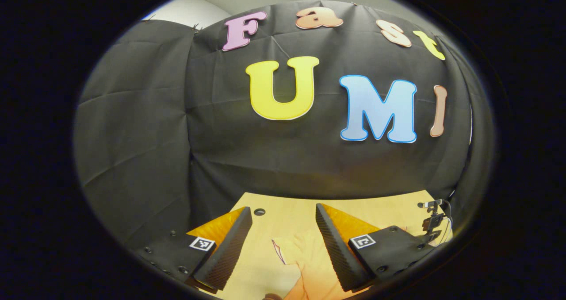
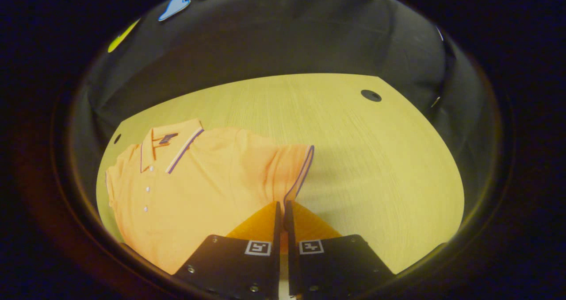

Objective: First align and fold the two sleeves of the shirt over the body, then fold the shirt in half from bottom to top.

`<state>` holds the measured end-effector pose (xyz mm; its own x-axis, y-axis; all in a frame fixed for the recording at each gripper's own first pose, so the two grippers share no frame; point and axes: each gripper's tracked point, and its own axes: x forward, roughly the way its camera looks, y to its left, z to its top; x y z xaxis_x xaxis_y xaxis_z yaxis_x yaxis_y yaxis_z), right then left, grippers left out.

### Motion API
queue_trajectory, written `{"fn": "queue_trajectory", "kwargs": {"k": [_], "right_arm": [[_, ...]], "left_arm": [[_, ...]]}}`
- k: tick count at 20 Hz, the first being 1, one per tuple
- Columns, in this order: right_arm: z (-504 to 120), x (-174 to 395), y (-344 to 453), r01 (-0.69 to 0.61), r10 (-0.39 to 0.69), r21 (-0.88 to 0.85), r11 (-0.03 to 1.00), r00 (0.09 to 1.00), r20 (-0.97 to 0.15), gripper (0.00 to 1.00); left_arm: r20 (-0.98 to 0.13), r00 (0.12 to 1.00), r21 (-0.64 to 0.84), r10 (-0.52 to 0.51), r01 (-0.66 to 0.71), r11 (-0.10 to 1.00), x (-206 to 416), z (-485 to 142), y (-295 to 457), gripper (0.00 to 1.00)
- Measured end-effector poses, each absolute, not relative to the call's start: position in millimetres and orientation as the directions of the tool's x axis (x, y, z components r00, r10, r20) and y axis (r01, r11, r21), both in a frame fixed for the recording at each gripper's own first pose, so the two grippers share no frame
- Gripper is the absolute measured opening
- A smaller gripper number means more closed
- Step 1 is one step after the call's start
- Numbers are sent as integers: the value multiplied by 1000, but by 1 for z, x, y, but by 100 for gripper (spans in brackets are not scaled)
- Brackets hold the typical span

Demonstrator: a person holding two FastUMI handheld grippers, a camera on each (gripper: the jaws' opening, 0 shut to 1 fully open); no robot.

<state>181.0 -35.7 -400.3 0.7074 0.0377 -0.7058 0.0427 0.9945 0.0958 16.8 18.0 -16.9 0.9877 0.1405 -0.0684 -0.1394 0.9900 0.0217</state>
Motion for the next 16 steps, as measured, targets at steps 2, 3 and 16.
{"fn": "queue_trajectory", "kwargs": {"k": [2, 3, 16], "right_arm": [[-396, 181, -34, 45, 31, 89, 995, 708, -705, 3], [-396, 182, -34, 41, 26, 78, 996, 708, -706, 3], [-322, 200, 95, -284, 190, -87, 955, 808, -557, 3]], "left_arm": [[-69, 987, 16, 144, -143, 990, 17, -18, 20, 94], [-71, 987, 14, 144, -143, 990, 16, -20, 21, 94], [-78, 980, 10, 182, -181, 983, 8, -29, 44, 94]]}}
